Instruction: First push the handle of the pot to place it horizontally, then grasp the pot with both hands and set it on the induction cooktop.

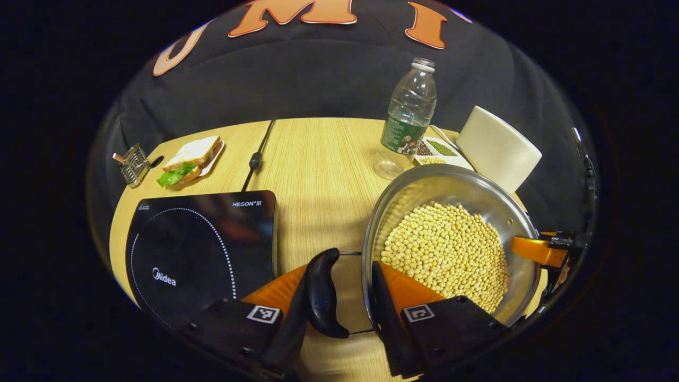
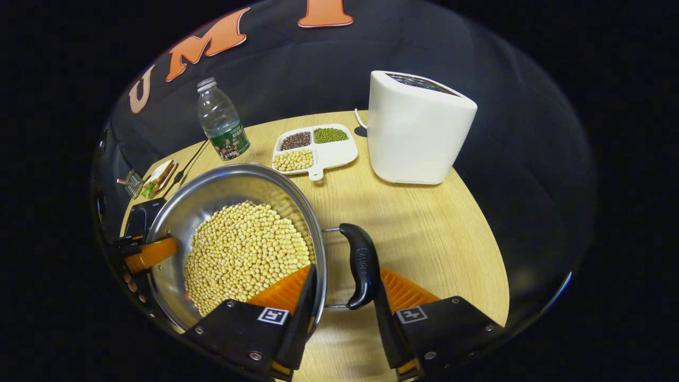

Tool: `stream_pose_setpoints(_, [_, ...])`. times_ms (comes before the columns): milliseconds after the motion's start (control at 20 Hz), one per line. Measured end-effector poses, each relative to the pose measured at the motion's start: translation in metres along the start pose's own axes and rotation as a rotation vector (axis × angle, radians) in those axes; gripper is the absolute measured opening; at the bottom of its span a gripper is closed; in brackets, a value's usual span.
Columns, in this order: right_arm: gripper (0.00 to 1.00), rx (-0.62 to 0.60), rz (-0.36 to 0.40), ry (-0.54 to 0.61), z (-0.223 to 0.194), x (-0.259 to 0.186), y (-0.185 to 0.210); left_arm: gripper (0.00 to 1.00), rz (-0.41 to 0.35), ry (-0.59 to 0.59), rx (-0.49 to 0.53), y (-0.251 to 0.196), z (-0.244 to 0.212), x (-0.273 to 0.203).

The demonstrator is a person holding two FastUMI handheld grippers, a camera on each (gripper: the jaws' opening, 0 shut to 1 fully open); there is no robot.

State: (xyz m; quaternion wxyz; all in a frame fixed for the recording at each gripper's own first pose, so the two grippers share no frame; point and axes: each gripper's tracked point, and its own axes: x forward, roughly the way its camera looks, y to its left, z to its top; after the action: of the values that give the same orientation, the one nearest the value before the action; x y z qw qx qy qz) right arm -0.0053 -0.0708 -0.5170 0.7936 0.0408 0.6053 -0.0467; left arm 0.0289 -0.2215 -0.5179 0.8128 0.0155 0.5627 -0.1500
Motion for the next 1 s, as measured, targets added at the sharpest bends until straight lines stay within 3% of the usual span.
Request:
stream_pose_setpoints(200, [0.58, -0.018, -0.043, -0.015, 0.001, -0.009, 0.001, 0.65, 0.022, -0.024, 0.046, -0.003, -0.004, -0.002])
stream_pose_setpoints(250, [0.57, -0.018, -0.05, -0.015, -0.001, -0.01, 0.003, 0.7, 0.018, -0.022, 0.04, -0.003, -0.005, -0.006])
stream_pose_setpoints(350, [0.57, -0.024, -0.06, -0.023, -0.001, -0.014, 0.007, 0.64, 0.016, -0.031, 0.043, 0.0, -0.006, -0.016])
stream_pose_setpoints(400, [0.58, -0.019, -0.06, -0.034, 0.001, -0.018, 0.009, 0.66, 0.016, -0.041, 0.048, 0.002, -0.003, -0.021])
stream_pose_setpoints(700, [0.57, -0.016, -0.029, -0.117, 0.014, -0.05, 0.009, 0.63, 0.038, -0.127, 0.045, 0.034, 0.018, -0.072])
stream_pose_setpoints(750, [0.57, -0.009, -0.009, -0.131, 0.019, -0.053, 0.012, 0.69, 0.043, -0.134, 0.04, 0.044, 0.019, -0.081])
stream_pose_setpoints(800, [0.57, -0.003, 0.008, -0.134, 0.018, -0.056, 0.009, 0.63, 0.053, -0.14, 0.037, 0.053, 0.021, -0.089])
stream_pose_setpoints(850, [0.57, -0.007, 0.023, -0.143, 0.018, -0.057, 0.008, 0.69, 0.063, -0.149, 0.034, 0.064, 0.023, -0.097])
stream_pose_setpoints(900, [0.57, -0.013, 0.031, -0.15, 0.018, -0.055, 0.004, 0.66, 0.072, -0.155, 0.03, 0.074, 0.023, -0.106])
stream_pose_setpoints(1000, [0.57, -0.025, 0.047, -0.163, 0.022, -0.053, 0.008, 0.69, 0.087, -0.168, 0.018, 0.094, 0.024, -0.122])
